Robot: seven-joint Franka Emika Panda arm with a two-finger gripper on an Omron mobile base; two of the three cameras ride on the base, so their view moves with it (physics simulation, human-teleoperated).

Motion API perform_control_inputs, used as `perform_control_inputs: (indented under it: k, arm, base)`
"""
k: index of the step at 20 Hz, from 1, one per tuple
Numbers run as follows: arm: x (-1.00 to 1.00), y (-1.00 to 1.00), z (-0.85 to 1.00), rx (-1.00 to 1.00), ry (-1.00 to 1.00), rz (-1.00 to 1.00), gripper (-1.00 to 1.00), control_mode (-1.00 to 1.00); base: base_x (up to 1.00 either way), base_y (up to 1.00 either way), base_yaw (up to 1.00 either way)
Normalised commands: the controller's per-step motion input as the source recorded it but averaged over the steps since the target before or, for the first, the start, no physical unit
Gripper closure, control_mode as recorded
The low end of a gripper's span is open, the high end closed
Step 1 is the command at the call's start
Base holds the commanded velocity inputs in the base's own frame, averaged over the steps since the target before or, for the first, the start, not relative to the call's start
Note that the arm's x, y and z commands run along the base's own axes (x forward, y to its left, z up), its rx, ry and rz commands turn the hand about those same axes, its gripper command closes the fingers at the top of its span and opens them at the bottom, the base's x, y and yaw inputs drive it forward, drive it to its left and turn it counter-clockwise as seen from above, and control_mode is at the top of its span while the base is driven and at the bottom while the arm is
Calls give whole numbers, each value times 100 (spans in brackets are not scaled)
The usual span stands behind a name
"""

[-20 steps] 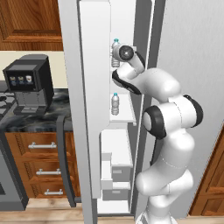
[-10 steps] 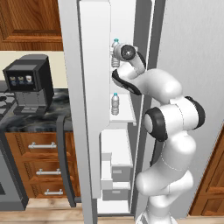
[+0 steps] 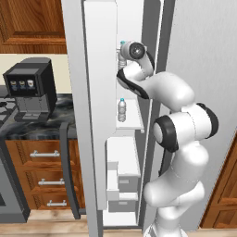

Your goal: Take the bottled waters from the counter and place them in the freezer to freeze. Close the freezer door after placing the bottles.

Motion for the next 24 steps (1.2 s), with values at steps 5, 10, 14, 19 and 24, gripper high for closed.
perform_control_inputs:
  k: [5, 10, 14, 19, 24]
  arm:
    - [-28, 0, 22, 8, 0, 0, -100, -100]
    - [-48, 0, 26, 7, 0, 0, -100, -100]
    - [-58, 0, 10, 3, 0, 0, -100, -100]
    - [-77, 0, 9, 5, 0, 0, -100, -100]
    - [-84, -2, 7, 5, 0, 0, -100, -100]
  base:
    - [0, 0, 0]
    - [0, 0, 0]
    - [0, 0, 0]
    - [0, 0, 0]
    - [0, 0, 0]
